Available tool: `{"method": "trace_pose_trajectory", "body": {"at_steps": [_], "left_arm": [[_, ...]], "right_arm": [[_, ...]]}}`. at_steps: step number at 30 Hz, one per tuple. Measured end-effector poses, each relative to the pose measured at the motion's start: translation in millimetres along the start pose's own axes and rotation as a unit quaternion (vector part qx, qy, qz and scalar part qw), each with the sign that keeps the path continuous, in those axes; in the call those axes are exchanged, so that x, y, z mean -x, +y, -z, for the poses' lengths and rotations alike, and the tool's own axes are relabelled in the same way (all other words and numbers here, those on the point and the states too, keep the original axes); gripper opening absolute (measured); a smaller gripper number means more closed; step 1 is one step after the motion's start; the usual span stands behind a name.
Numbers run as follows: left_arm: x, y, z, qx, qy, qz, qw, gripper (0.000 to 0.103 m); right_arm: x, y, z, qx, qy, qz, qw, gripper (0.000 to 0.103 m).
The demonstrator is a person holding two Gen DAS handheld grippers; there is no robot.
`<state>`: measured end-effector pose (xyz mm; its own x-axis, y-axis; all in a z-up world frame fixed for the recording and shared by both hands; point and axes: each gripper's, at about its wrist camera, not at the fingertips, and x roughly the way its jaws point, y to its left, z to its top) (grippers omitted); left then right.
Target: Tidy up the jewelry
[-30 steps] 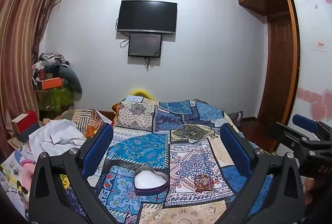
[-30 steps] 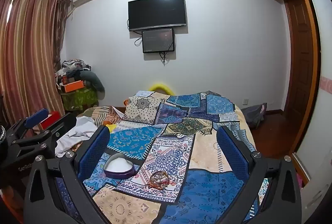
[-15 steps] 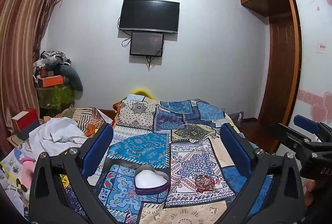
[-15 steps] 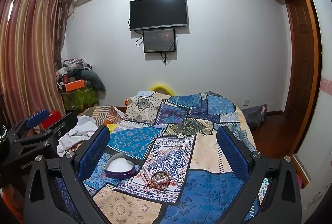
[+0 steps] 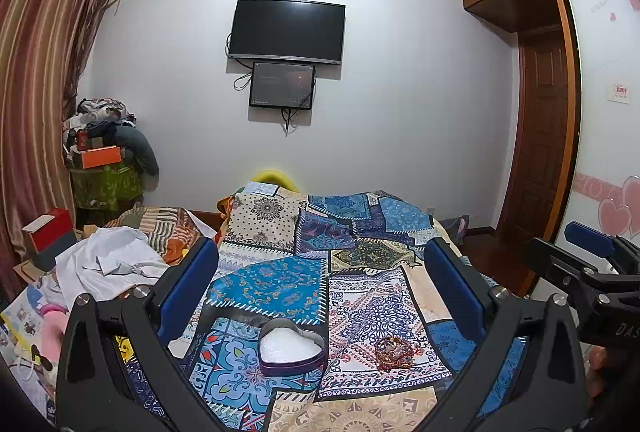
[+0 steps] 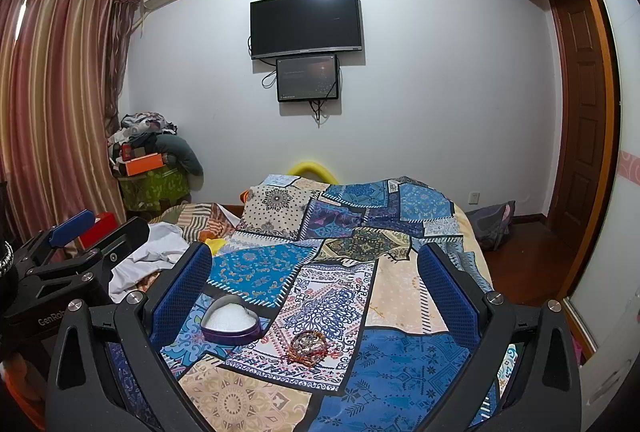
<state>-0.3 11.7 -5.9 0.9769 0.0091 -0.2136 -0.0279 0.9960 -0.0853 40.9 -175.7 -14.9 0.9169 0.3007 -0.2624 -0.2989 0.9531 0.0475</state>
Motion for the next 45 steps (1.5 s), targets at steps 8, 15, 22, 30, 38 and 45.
{"method": "trace_pose_trajectory", "body": {"at_steps": [8,15,22,30,38,45], "left_arm": [[0.5,0.0,-1.7,0.002,0.0,0.0,1.0,0.103],[0.7,-0.3,-2.1,0.002,-0.001,0.0,1.0,0.103],[0.7,-1.6,-2.8,-0.001,0.0,0.001,1.0,0.103],[0.7,-1.5,-2.8,-0.001,-0.001,0.001,1.0,0.103],[0.4,-2.8,-3.3,-0.001,-0.001,0.0,1.0,0.103],[0.6,-3.4,-3.7,-0.001,0.0,0.001,1.0,0.103]], "right_arm": [[-0.6,-1.3,-0.1,0.0,0.0,0.0,1.0,0.102],[-0.5,-1.1,-0.2,0.001,0.0,-0.001,1.0,0.102],[-0.3,-1.2,-0.5,0.0,0.0,-0.001,1.0,0.102],[-0.4,-1.5,-0.5,0.0,0.0,-0.001,1.0,0.102],[0.7,-1.4,-1.4,0.0,-0.001,-0.001,1.0,0.102],[0.9,-1.8,-1.8,-0.002,0.0,-0.001,1.0,0.102]]}}
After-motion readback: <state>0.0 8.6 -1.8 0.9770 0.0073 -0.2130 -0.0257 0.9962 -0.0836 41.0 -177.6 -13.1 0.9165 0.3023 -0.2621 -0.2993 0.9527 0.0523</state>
